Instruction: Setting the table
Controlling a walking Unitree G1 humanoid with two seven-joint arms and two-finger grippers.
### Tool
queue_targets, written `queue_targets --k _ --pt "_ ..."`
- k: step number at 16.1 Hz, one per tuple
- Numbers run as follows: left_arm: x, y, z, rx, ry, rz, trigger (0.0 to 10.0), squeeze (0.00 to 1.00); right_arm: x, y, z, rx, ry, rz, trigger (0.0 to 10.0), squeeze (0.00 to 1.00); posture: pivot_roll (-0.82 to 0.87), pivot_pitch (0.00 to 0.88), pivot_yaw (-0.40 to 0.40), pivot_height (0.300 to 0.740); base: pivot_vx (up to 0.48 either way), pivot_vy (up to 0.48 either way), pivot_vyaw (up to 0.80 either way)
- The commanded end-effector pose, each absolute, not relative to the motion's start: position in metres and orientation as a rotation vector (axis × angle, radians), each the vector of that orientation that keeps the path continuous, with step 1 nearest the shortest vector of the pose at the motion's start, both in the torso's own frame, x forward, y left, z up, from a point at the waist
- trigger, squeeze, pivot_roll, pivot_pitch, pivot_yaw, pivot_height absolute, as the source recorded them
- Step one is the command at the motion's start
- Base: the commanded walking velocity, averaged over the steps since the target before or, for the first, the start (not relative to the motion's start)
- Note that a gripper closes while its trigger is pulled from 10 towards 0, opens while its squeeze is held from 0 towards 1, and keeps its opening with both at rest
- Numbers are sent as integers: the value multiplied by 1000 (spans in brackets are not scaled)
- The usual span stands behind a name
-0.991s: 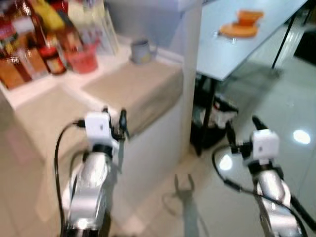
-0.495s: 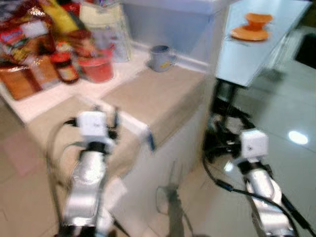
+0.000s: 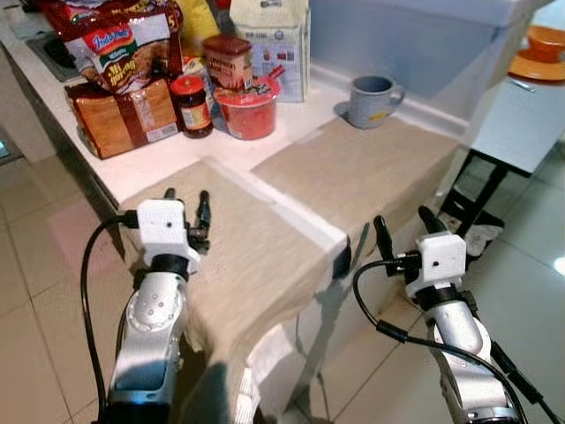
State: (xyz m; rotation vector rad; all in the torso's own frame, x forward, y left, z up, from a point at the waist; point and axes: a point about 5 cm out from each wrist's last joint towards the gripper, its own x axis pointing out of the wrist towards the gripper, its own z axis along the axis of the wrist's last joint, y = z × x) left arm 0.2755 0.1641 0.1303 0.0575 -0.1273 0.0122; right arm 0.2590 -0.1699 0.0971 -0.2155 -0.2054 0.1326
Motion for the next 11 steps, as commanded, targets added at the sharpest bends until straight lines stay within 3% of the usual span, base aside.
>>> queue_targets --k 1,11 --pt "276 163 131 56 -123 6 10000 0 259 -174 97 -229 -195 122 10000 0 -129 0 80 740 0 0 0" --pt "271 163 129 54 -100 -12 10000 0 259 -174 91 -229 -169 131 10000 0 -108 0 69 740 0 0 0"
